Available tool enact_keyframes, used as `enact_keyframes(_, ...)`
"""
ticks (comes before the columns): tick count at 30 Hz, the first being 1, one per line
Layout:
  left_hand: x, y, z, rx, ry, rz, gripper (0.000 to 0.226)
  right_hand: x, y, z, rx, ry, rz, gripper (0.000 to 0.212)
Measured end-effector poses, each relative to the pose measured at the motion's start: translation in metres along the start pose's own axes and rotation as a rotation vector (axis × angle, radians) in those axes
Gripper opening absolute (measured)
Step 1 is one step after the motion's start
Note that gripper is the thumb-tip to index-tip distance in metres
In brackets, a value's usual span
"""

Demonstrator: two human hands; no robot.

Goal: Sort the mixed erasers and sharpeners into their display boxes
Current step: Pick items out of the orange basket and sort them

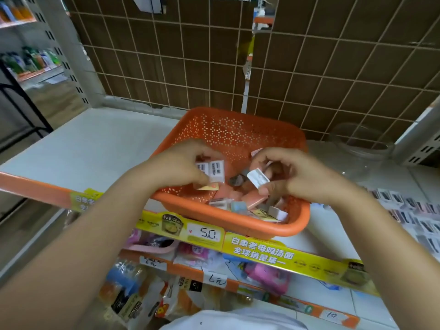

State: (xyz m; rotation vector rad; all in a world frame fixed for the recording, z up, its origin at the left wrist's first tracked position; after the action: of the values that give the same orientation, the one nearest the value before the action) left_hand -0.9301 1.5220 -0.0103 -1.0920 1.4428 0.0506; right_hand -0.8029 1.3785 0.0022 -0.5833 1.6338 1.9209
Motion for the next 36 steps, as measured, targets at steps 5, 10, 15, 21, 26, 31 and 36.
enact_keyframes(5, -0.001, -0.015, -0.02, 0.102, 0.022, -0.528, 0.057, -0.003, -0.003, -0.016, -0.104, -0.246, 0.334, 0.042)
enact_keyframes(10, 0.009, -0.04, -0.033, 0.185, 0.022, -0.753, 0.063, -0.015, -0.006, -0.038, -0.189, -0.446, 0.563, 0.043)
enact_keyframes(15, 0.031, -0.07, -0.04, 0.155, -0.042, -0.874, 0.06, -0.026, -0.012, -0.065, -0.204, -0.476, 0.508, 0.046)
enact_keyframes(21, 0.067, -0.122, -0.049, 0.143, 0.001, -0.921, 0.06, -0.067, -0.042, -0.126, -0.079, -0.581, 0.523, 0.041)
enact_keyframes(26, 0.115, -0.158, -0.048, 0.088, 0.077, -0.985, 0.054, -0.105, -0.072, -0.185, 0.013, -0.598, 0.55, 0.039)
enact_keyframes(31, 0.159, -0.184, -0.051, 0.024, 0.069, -1.051, 0.051, -0.126, -0.085, -0.225, 0.021, -0.61, 0.609, 0.037)
enact_keyframes(36, 0.182, -0.191, -0.055, 0.005, 0.087, -1.006, 0.052, -0.136, -0.08, -0.243, -0.025, -0.517, 0.317, 0.046)
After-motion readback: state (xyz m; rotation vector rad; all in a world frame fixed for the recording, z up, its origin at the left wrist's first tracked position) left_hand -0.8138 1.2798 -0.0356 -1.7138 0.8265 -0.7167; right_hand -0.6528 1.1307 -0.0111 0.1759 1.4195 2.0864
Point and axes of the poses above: each hand's wrist, its own z-axis towards the middle knuckle, its own x-axis out of the palm, y = z × x, the point moved 4 cm from there along z, towards the middle knuckle, and after that the axes turned 14 degrees about -x, right-handed, at the moved point
